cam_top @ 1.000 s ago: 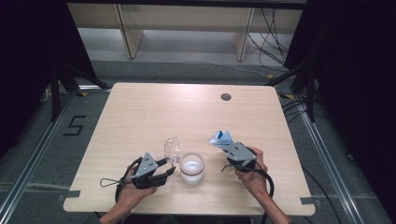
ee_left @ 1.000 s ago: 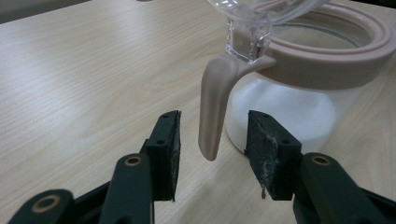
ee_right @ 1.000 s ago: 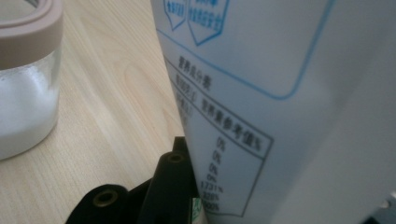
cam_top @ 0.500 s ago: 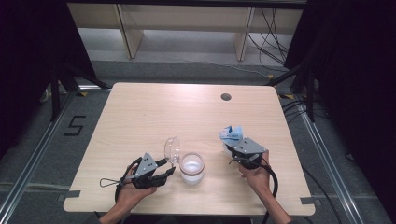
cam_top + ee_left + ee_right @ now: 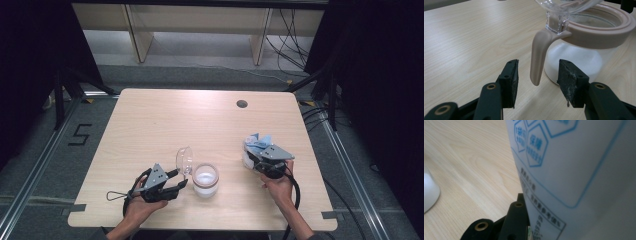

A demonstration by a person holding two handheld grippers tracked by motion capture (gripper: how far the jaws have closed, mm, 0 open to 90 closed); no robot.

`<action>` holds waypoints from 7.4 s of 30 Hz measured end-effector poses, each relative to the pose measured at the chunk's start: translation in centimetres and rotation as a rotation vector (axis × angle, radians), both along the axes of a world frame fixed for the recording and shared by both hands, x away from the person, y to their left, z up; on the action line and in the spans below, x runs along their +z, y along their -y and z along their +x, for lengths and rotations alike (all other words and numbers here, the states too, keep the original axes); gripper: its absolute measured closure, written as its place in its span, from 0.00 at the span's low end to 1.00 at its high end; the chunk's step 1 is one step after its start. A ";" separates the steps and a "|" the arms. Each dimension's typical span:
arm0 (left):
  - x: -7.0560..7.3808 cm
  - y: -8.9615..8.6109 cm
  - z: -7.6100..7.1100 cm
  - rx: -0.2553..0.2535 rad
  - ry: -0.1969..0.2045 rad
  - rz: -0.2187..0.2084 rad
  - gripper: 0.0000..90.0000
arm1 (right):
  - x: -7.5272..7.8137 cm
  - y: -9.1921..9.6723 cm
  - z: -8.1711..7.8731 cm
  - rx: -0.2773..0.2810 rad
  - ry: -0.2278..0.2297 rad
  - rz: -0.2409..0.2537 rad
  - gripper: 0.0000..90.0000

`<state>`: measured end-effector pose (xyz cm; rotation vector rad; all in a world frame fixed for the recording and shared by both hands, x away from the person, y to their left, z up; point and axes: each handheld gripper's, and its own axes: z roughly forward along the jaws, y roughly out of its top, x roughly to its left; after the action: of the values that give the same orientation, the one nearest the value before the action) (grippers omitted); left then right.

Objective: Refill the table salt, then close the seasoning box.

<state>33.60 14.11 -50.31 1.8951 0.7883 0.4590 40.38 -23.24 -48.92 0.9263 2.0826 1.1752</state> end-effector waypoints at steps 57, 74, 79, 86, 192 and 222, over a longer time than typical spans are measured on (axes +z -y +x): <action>0.2 -0.5 -0.8 -0.017 -0.048 -0.007 0.49 | 2.1 1.6 -1.8 -0.097 0.009 0.127 0.36; 0.7 -1.4 -1.7 -0.020 -0.055 -0.008 0.47 | 2.8 3.4 -4.6 -0.128 0.005 0.117 0.29; 0.8 -1.6 -1.9 -0.010 -0.055 -0.009 0.48 | 2.8 3.7 -5.6 -0.124 -0.008 0.121 0.28; 1.2 -2.1 -2.0 -0.002 -0.048 -0.029 0.50 | 2.8 3.8 -6.8 -0.128 -0.043 0.114 0.27; 6.3 -0.1 0.2 -0.071 0.063 -0.056 0.86 | 1.8 3.6 -8.9 -0.068 -0.139 0.093 0.25; 5.0 -2.3 -2.5 -0.003 -0.035 -0.114 0.40 | 2.1 3.5 -9.0 -0.069 -0.147 0.091 0.25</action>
<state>31.11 16.46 -45.31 1.8029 0.8180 0.3721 31.42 -26.69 -46.85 1.1485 2.1072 1.2063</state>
